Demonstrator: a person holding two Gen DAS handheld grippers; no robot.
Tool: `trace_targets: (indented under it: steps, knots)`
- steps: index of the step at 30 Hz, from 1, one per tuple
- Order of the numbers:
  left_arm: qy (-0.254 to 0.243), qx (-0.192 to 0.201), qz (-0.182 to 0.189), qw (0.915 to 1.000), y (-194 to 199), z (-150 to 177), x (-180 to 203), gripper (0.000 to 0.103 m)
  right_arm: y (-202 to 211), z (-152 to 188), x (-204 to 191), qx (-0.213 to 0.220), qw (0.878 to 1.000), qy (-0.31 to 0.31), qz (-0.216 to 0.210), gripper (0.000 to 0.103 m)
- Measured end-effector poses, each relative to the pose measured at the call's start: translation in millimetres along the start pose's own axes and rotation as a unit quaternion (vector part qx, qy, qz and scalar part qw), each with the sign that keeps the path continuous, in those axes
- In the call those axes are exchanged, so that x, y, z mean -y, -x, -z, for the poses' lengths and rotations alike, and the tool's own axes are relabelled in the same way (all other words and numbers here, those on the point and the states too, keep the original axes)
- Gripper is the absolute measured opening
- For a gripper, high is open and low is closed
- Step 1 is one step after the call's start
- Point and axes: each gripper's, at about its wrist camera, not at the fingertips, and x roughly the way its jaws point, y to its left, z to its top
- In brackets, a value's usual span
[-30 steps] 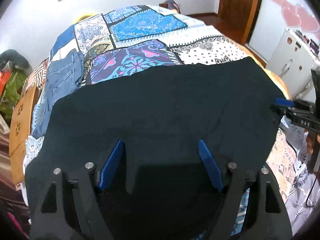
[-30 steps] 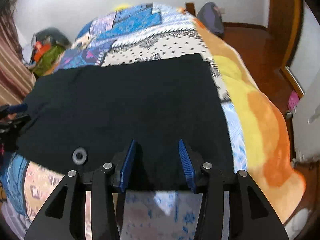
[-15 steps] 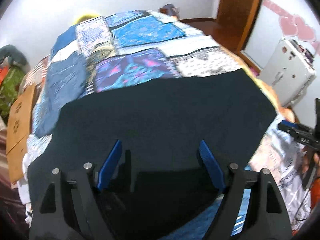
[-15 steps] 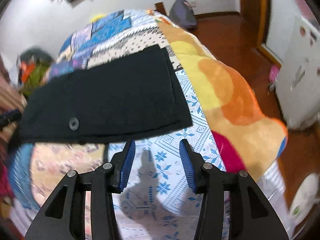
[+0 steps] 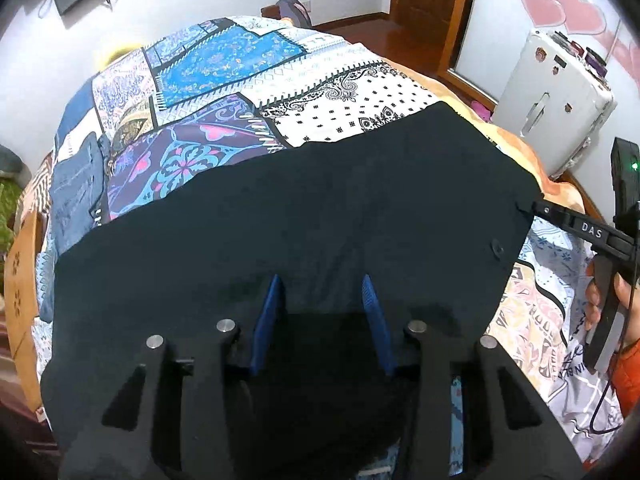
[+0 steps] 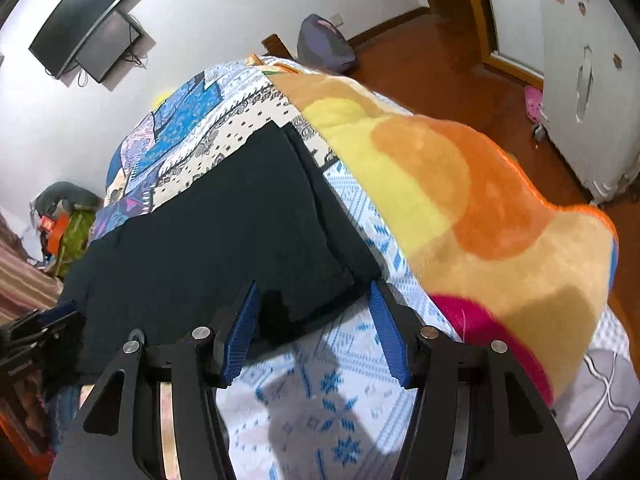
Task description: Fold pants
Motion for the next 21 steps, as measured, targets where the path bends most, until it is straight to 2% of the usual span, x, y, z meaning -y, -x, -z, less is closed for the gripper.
trace_targets:
  steps: [2, 4, 6, 11, 15, 21]
  knots:
    - [-0.005, 0.003, -0.003, 1.0000, 0, 1, 1, 0.043, -3, -3, -2, 0.010, 1.000, 0.012, 0.018, 0.039]
    - [-0.006, 0.004, -0.004, 1.0000, 0, 1, 2, 0.043, -3, -6, -2, 0.016, 1.000, 0.016, 0.007, 0.025]
    - [-0.005, 0.004, -0.003, 1.0000, 0, 0, 1, 0.043, -2, -10, -2, 0.014, 1.000, 0.014, -0.008, 0.019]
    - [0.017, 0.006, 0.019, 0.9997, 12, -4, -8, 0.043, 17, -20, -19, 0.029, 0.998, 0.032, -0.038, 0.016]
    - [0.037, 0.030, 0.013, 0.9987, 33, -6, -24, 0.045, 41, -33, -46, 0.056, 0.994, 0.052, -0.074, 0.016]
    - [0.077, 0.086, -0.006, 0.9933, 77, 2, -59, 0.061, 73, -44, -107, 0.088, 0.981, 0.109, -0.135, 0.016]
